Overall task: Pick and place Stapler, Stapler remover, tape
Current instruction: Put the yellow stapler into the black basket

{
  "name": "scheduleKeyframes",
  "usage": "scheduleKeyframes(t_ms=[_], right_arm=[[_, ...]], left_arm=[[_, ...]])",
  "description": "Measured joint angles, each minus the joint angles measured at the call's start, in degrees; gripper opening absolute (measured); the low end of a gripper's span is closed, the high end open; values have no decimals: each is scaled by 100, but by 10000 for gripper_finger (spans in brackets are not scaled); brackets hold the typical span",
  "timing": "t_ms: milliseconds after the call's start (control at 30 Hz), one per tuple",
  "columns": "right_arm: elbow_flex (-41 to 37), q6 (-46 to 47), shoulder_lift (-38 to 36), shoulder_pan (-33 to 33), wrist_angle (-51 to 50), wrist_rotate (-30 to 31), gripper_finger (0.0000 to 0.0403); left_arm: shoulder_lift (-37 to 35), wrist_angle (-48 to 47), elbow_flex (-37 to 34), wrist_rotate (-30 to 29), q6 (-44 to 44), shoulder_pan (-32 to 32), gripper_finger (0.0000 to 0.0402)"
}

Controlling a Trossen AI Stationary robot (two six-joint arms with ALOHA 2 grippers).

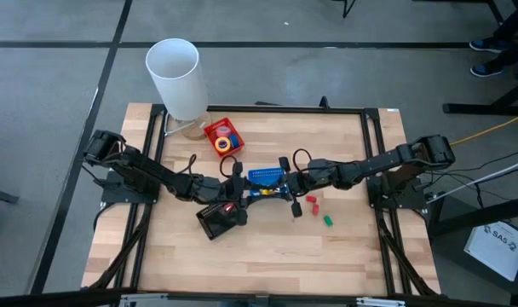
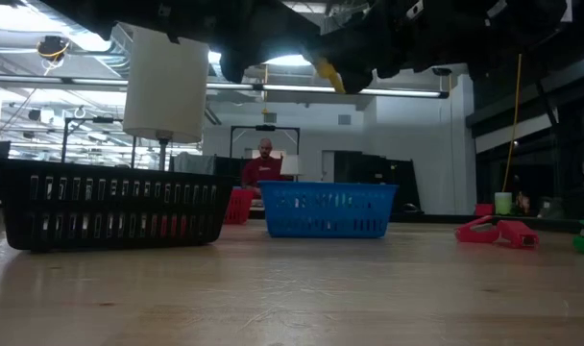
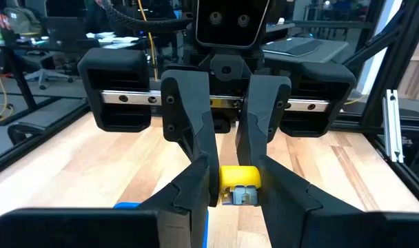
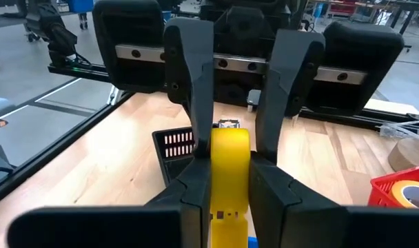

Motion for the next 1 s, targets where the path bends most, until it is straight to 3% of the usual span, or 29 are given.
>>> scheduleKeyframes(t_ms=[267,433,800,1000], right_arm=[[0,20,0,-2,6,8,84],[-4,85,0,-4,-17,33,86],[-4,-24,0,1,-30,-40,113],[-2,24,0,2,-80,-183,149]], left_arm=[[-4,-60,2,-30,0,0,99],[-9,-85,2,-70,84,0,66],[-21,-109,2,0,129,-35,66],[-31,-139,2,29,135,-35,66]])
